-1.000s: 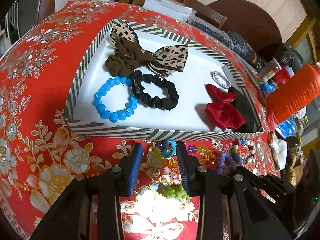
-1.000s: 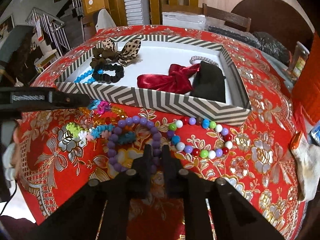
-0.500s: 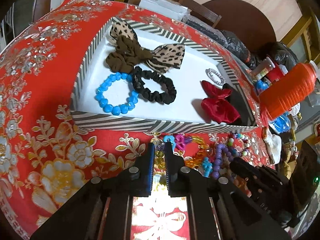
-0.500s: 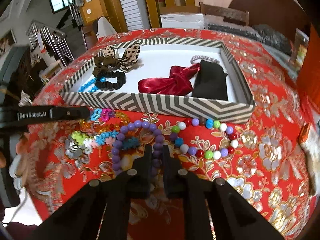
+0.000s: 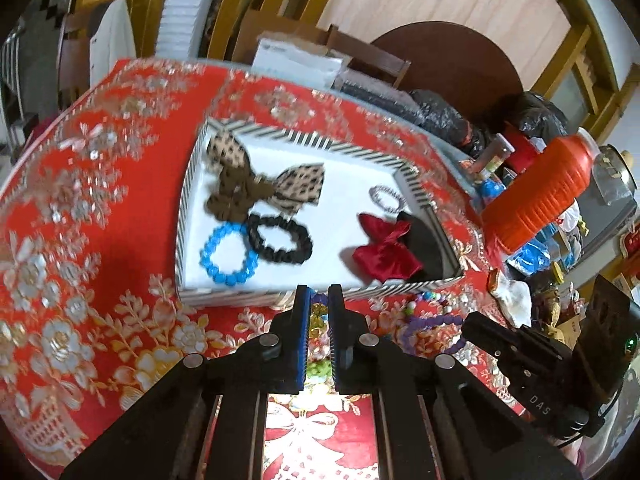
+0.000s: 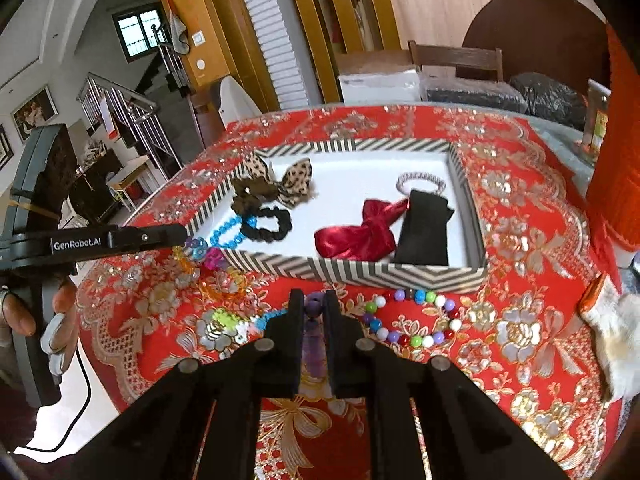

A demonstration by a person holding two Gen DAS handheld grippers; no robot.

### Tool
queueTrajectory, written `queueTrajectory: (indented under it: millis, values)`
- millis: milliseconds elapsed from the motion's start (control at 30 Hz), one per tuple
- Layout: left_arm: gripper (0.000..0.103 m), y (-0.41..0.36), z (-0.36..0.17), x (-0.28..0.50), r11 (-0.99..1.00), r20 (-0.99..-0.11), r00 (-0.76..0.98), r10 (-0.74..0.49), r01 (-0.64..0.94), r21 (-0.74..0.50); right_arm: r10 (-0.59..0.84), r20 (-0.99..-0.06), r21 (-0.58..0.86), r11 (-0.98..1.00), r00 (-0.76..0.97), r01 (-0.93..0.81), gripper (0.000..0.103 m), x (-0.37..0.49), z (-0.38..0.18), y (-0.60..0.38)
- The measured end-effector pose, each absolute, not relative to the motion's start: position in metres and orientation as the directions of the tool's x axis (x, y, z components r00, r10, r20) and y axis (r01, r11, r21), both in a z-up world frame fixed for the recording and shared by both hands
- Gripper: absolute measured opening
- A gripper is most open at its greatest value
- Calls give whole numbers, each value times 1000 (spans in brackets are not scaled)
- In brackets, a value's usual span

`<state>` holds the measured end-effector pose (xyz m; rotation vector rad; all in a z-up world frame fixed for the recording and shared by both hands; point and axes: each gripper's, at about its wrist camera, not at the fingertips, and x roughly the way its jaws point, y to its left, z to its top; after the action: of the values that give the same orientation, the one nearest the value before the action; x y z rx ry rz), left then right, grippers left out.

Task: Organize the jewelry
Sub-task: 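Carry the rainbow bracelet with the left tool while the right tool carries the purple bracelet over the tray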

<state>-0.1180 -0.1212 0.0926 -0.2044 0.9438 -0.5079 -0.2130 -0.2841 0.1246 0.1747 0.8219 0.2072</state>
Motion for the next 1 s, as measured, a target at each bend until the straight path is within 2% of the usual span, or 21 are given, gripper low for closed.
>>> queueTrajectory:
  millis: [400,1000]
  values:
    - [7,-132,134,-112,868,-680,547,-488,384,-313,220,-659,184,974,719,-129,9,-214,168,-293]
    - [7,-147,133,-90,880,-692,558,-459,396,-264,199,-657,141,980,727,-140,9,-184,188,-294]
